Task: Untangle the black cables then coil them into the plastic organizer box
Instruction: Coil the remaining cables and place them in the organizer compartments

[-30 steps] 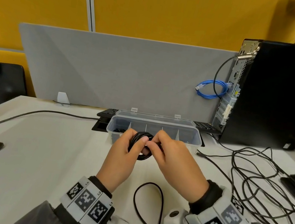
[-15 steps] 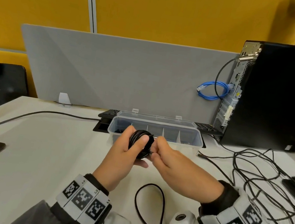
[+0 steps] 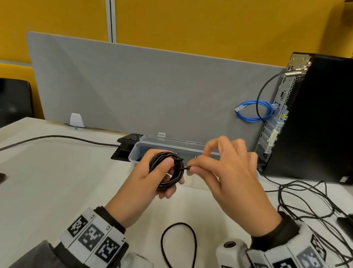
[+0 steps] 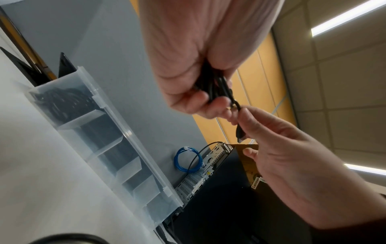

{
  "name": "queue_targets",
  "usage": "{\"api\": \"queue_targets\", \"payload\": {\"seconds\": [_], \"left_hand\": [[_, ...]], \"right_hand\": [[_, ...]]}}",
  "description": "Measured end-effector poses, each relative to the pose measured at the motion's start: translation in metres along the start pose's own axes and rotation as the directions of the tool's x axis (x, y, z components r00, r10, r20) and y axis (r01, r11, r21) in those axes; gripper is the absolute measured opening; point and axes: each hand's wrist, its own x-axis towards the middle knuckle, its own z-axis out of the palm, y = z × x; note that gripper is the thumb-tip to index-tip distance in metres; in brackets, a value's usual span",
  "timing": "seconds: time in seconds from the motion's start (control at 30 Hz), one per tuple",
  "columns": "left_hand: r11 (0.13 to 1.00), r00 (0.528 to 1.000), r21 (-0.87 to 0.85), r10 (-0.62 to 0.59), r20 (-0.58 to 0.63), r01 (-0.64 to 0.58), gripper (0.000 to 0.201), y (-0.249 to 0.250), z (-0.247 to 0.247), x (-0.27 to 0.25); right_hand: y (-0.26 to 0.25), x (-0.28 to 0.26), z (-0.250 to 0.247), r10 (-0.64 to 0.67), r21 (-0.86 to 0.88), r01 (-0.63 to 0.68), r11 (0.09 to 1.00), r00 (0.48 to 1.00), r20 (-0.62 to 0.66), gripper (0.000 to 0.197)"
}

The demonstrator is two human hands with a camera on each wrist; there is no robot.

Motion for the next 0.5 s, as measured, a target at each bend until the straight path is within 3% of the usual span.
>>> {"api": "queue_targets", "payload": {"seconds": [0.13,0.23,0.3,0.37,0.43,0.5], "left_hand": [[0.988,0.994,-0.151,-0.018,0.106,0.034,0.042,0.008,0.007,-0.005],[0.977,0.991,-0.207,-0.027,0.131,0.054,0.044,0.006,0.012,-0.007],[0.976,0.991,-0.212,-0.023,0.135,0.052,0.044,0.004,0.014,-0.007],[0.978,0.993,-0.203,-0.029,0.115,0.052,0.04,0.0,0.014,-0.006],[0.983,0.997,-0.177,-0.04,0.067,0.051,0.039,-0.002,0.014,-0.005],[0.996,0.999,-0.081,-0.035,0.007,0.035,0.04,-0.005,0.016,-0.004]], "right_hand": [[0.005,0.002,0.013,-0.015,0.113,0.041,0.993,0.976,-0.219,0.028],[0.002,0.003,0.021,0.096,0.37,0.002,0.929,0.964,-0.247,0.024],[-0.007,0.001,0.026,0.229,0.573,-0.105,0.813,0.962,-0.149,0.02],[-0.015,0.0,0.028,0.316,0.736,-0.226,0.638,0.948,0.017,0.022],[-0.018,0.0,0.027,0.328,0.828,-0.297,0.476,0.933,0.146,0.026],[-0.023,-0.001,0.023,0.276,0.865,-0.296,0.406,0.941,0.193,0.027]]}}
